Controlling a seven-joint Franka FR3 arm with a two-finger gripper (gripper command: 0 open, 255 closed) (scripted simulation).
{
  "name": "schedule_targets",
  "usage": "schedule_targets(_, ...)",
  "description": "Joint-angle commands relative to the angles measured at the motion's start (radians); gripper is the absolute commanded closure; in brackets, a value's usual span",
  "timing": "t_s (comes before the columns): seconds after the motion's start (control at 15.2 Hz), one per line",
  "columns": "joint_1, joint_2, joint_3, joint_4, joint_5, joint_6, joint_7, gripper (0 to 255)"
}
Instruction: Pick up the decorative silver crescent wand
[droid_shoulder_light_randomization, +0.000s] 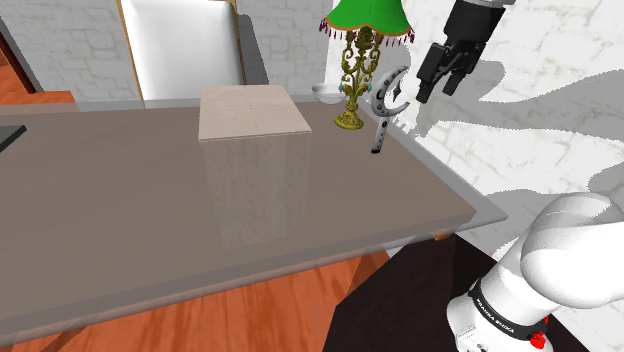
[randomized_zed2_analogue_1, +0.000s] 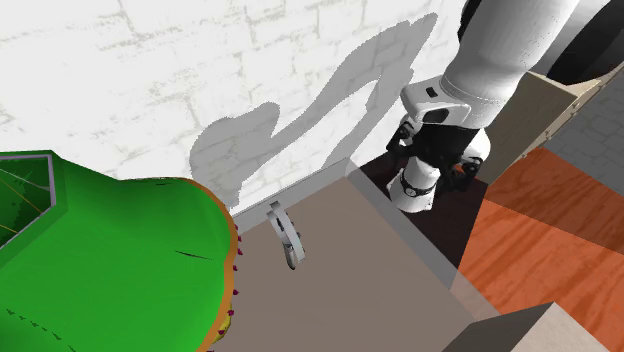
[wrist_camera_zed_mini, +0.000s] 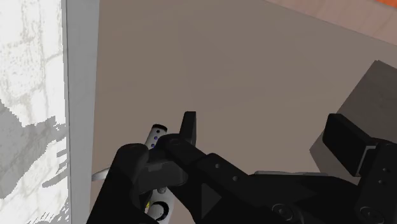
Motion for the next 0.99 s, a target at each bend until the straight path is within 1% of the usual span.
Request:
schedule_targets(0.0, 0.0, 0.0, 0.0, 0.0, 0.0, 0.0, 0.0, 0)
schedule_targets(0.26, 0.018, 0.12, -0.129, 0.101, -0.009, 0.003, -0.175, 0)
schedule_targets(0.46, 0.038, 0.228, -0.221, 0.198, 0.002, -0.005, -0.309, 0)
schedule_targets(0.73, 0.069, 0.398, -0.341, 0.357, 0.046, -0.037, -0.493, 0)
schedule_targets(0.92, 0.087, 0.547, -0.428, 0.502, 0.106, -0.081, -0.638, 0)
